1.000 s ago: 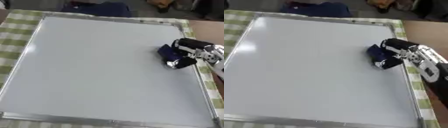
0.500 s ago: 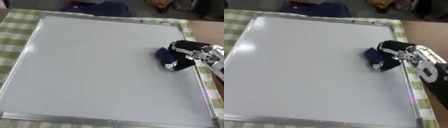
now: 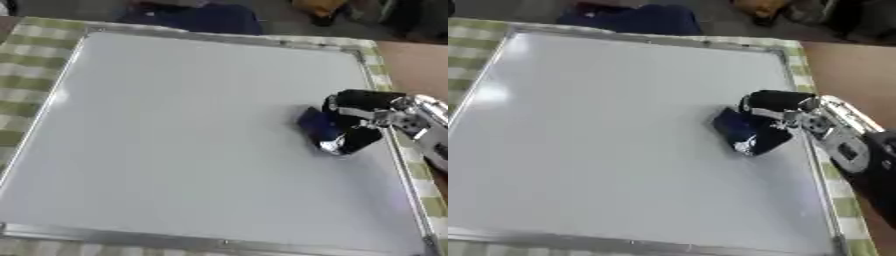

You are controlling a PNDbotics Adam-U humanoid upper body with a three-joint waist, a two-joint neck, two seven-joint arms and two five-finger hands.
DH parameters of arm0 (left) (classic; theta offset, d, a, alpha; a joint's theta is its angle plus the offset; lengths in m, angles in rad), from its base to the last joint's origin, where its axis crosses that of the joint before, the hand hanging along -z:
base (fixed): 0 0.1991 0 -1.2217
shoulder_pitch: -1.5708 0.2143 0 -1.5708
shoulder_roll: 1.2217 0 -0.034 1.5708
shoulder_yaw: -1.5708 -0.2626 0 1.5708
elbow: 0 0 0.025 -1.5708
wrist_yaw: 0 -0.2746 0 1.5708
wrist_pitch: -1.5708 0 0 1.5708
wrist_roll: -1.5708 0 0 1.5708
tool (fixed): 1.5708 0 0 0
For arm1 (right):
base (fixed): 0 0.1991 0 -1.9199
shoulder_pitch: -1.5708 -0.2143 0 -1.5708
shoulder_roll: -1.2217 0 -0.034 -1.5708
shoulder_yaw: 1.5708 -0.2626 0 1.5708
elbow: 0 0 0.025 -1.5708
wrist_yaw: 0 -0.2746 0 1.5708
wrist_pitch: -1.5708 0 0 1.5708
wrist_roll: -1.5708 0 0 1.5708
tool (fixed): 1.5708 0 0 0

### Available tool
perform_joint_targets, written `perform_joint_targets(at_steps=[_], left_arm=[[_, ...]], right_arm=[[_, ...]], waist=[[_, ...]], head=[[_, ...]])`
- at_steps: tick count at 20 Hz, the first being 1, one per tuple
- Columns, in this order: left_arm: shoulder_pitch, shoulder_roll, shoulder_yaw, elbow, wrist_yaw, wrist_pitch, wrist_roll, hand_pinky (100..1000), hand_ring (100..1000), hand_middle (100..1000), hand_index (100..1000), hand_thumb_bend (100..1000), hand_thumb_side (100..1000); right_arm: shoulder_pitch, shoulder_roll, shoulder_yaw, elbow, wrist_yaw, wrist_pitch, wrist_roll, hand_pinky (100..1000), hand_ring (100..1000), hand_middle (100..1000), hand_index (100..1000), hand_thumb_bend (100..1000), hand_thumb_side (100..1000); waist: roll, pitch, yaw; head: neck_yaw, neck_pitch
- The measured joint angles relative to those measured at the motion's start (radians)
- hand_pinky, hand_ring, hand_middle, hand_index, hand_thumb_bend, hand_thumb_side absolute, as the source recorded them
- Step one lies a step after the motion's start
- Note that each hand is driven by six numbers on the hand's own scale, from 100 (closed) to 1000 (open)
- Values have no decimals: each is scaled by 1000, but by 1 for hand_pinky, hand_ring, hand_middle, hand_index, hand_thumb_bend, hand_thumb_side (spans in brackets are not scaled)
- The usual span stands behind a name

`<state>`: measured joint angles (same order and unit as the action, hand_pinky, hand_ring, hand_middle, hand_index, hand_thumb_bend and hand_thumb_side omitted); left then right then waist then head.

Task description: Wipe the whiteboard clean with a brush.

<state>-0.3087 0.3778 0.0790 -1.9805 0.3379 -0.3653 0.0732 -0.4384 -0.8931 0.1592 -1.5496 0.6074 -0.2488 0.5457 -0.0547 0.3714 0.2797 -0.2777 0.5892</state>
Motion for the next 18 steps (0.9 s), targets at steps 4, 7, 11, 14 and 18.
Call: perform_joint_targets(at_steps=[4,7,11,14,18], left_arm=[[0,0,0,0,2,1,1,541,635,589,537,108,993],[-1,0,0,0,4,0,1,541,634,589,537,108,993],[-1,0,0,0,4,0,1,541,634,589,536,105,996],[-1,0,0,0,4,0,1,541,634,589,536,102,997],[-1,0,0,0,4,0,1,540,633,589,536,100,999]], right_arm=[[7,0,9,-35,-13,8,17,208,307,152,281,100,596],[7,0,12,-53,-19,13,26,206,307,151,282,100,595],[6,0,13,-54,-16,22,26,206,309,152,283,100,592],[-1,0,6,-35,0,30,14,206,310,153,284,100,589],[-4,0,-8,6,27,41,-14,205,310,153,285,100,585]], waist=[[2,0,0],[4,-1,0],[4,-1,1],[4,-1,2],[5,2,5]], head=[[0,1],[0,1],[0,2],[0,2],[2,2]])
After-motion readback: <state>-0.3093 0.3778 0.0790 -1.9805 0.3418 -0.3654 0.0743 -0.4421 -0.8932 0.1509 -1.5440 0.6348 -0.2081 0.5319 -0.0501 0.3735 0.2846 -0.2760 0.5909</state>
